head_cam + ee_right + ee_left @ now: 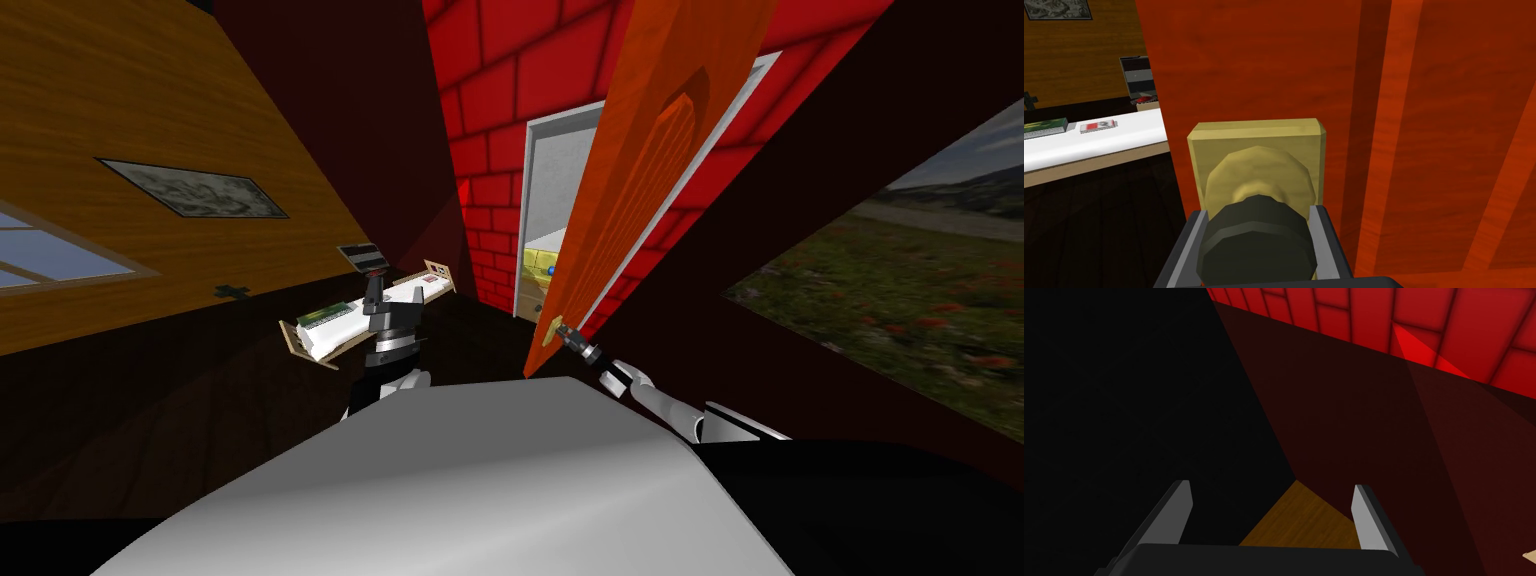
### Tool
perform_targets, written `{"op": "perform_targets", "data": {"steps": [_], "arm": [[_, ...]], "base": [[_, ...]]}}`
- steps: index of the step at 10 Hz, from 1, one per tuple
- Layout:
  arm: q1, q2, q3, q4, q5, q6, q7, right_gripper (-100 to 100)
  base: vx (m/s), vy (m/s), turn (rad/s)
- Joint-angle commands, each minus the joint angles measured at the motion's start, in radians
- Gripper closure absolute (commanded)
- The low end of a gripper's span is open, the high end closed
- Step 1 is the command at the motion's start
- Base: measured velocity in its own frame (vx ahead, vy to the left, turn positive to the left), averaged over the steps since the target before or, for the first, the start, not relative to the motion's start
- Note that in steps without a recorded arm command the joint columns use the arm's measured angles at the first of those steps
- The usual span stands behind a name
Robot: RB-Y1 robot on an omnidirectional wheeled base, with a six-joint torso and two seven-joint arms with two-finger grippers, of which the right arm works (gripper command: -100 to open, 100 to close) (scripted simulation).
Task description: Pull the door open
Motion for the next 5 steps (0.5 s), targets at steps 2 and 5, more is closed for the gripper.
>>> {"op": "perform_targets", "data": {"steps": [2, 5], "arm": [[0.004, 0.000, 0.003, 0.031, 0.005, -0.054, -0.008, 100], [0.011, -0.002, 0.008, 0.077, 0.010, -0.119, -0.019, 100]], "base": [[0.006, 0.015, 0.037], [0.007, 0.012, 0.055]]}}
